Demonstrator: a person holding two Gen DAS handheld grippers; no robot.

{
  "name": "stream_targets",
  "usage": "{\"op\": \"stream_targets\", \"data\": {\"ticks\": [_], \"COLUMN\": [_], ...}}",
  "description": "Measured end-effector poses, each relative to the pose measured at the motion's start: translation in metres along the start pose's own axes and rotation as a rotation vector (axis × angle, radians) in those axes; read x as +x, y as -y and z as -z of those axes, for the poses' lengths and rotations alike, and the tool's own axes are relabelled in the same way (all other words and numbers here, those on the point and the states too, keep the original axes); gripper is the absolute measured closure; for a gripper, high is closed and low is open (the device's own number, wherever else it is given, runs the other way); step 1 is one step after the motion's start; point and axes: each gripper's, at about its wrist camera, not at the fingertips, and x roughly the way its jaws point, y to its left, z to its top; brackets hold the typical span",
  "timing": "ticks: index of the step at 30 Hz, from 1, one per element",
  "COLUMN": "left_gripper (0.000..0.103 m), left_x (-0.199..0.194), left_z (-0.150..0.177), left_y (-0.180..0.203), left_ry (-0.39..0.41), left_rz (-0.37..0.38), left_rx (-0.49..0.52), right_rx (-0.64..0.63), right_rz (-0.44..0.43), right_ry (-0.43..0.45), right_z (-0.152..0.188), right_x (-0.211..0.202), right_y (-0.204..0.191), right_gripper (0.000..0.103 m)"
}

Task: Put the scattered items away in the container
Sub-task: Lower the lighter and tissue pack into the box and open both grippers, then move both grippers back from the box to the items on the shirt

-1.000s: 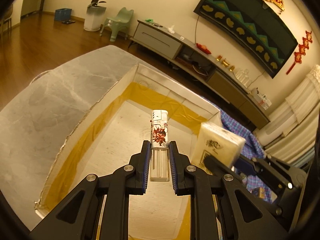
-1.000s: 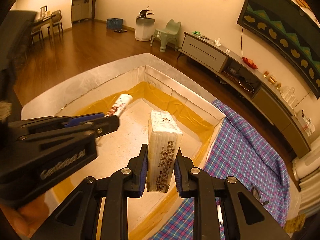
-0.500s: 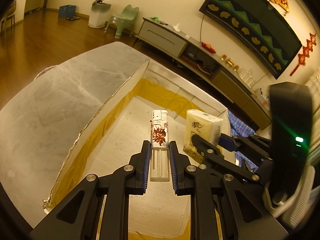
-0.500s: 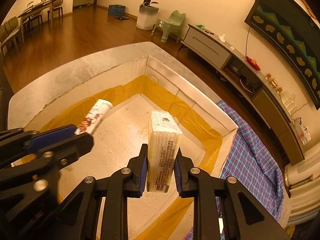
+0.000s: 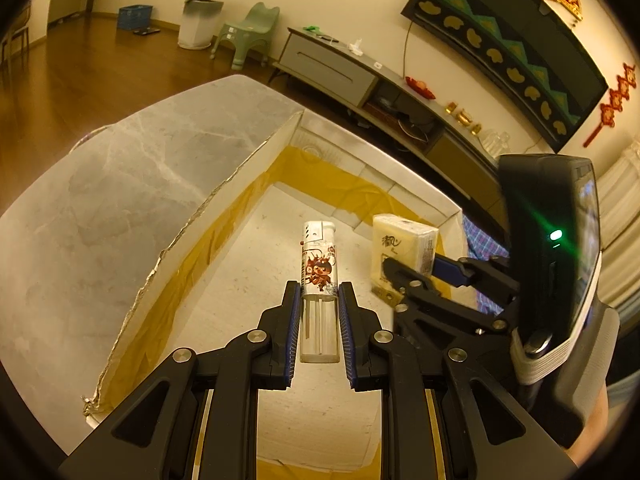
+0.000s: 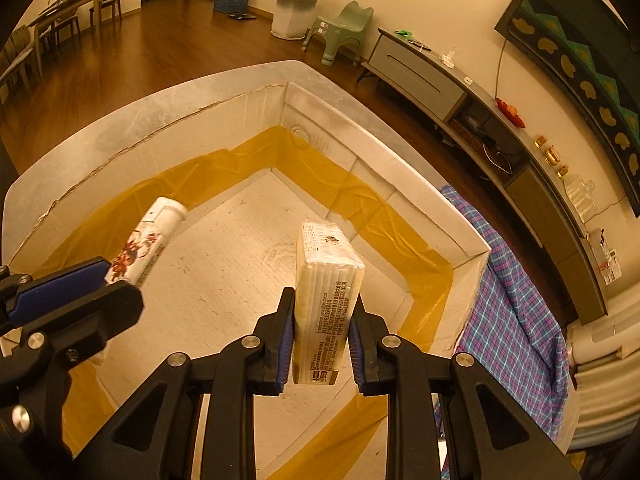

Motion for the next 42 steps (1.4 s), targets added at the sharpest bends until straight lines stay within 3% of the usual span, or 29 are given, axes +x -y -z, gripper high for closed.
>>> {"op": "stream_targets", "data": {"ticks": [4, 17, 25, 33, 38, 42], "left_gripper": [0.065, 0.065, 0.065, 0.065, 0.065, 0.065], "left_x": [0.000, -0.016, -0.036, -0.054, -0.060, -0.052], "left_z": [0.000, -0.003, 0.015, 0.039, 0.061, 0.080], "left_y": [-0.003, -0.014, 0.035, 0.088, 0.121, 0.149], "left_ry": [-0.004, 0.069, 0.183, 0.274, 0.281, 0.216], "left_rz": [0.017, 0.038, 0.003, 0.042, 0.087, 0.160], "left_rx": [-0.017, -0.054, 0.142, 0.304, 0.398, 0.473], "right_rx": [0.050, 0.154, 0.146, 0.180, 0.232, 0.275], "right_rz": [-0.022, -0.154, -0.245, -0.291, -0.288, -0.256], "right_ry": [0.012, 0.114, 0.222, 0.312, 0.331, 0.333], "right_z": [0.002, 0.040, 0.091, 0.152, 0.186, 0.219], "right_x": [-0.002, -0.053, -0.102, -0.141, -0.153, -0.155], "right_y": [0.012, 0.039, 0.042, 0.066, 0.087, 0.106], "right_gripper": [0.077, 0.075, 0.075, 0.075, 0.075, 0.074]}}
